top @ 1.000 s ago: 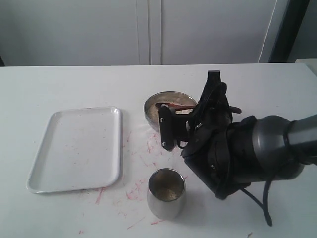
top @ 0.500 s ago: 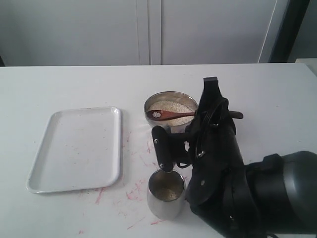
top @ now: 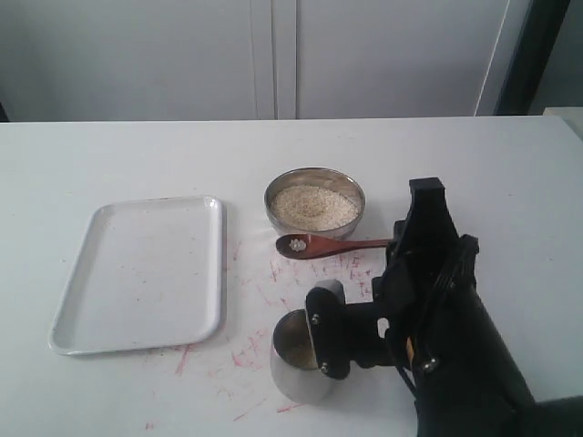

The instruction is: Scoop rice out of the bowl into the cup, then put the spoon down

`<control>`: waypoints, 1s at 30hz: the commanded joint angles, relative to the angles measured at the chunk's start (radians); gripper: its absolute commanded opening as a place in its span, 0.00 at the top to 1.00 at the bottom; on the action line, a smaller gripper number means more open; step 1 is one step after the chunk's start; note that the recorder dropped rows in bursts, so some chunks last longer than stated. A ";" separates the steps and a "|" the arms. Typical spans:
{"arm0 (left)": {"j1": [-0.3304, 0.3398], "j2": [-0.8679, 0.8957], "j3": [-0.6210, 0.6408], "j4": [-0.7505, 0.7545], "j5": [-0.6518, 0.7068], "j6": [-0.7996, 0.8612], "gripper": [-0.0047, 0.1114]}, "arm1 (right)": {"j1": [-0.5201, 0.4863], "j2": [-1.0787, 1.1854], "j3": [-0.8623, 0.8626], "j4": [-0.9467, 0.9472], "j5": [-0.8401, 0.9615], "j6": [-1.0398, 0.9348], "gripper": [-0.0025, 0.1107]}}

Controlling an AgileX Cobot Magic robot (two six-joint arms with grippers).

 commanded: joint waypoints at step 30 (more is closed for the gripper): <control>-0.002 -0.003 0.009 0.000 0.033 -0.006 0.84 | 0.262 -0.053 0.067 0.251 0.093 -0.267 0.98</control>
